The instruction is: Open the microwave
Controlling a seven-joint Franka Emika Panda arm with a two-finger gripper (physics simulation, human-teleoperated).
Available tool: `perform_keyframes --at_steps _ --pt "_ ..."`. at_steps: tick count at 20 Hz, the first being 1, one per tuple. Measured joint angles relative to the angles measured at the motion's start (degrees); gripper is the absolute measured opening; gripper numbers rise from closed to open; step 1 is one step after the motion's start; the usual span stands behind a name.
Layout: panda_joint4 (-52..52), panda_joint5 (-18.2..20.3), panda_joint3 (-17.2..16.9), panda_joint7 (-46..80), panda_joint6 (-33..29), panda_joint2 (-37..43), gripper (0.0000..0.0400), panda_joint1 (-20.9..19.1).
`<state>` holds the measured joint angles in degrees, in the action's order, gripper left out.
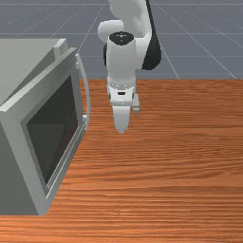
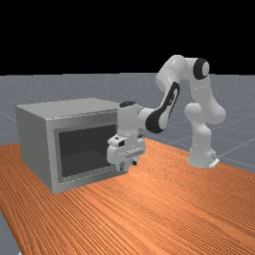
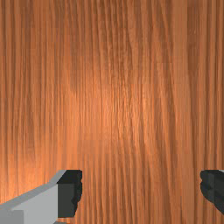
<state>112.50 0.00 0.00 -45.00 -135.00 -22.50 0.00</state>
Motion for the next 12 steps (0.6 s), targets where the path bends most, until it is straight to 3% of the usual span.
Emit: perform_keyframes --at_steps 1,2,4,5,6,7,10,12 --pt "0.0 0.0 0.0 0.0 0.0 0.0 0.0249 0.0" --pt "0.08 0.1 -0.19 1.01 0.28 0.19 0.0308 0.13" --pt "0.07 0.22 -0.41 2.0 0.54 0.5 0.0366 0.2" --pt "3.66 -1.08 -2.47 12.75 7.03 6.06 0.0225 0.63" --pt "4.11 -1.8 -4.55 23.72 12.48 12.56 0.0138 0.09" --pt "3.85 -2.5 -6.04 35.79 15.67 17.18 0.0085 -0.64" --pt "3.57 -3.69 -6.77 75.24 20.46 21.37 0.002 0.27" --pt "3.1 -3.59 -7.13 87.64 22.15 21.42 0.0007 0.76"
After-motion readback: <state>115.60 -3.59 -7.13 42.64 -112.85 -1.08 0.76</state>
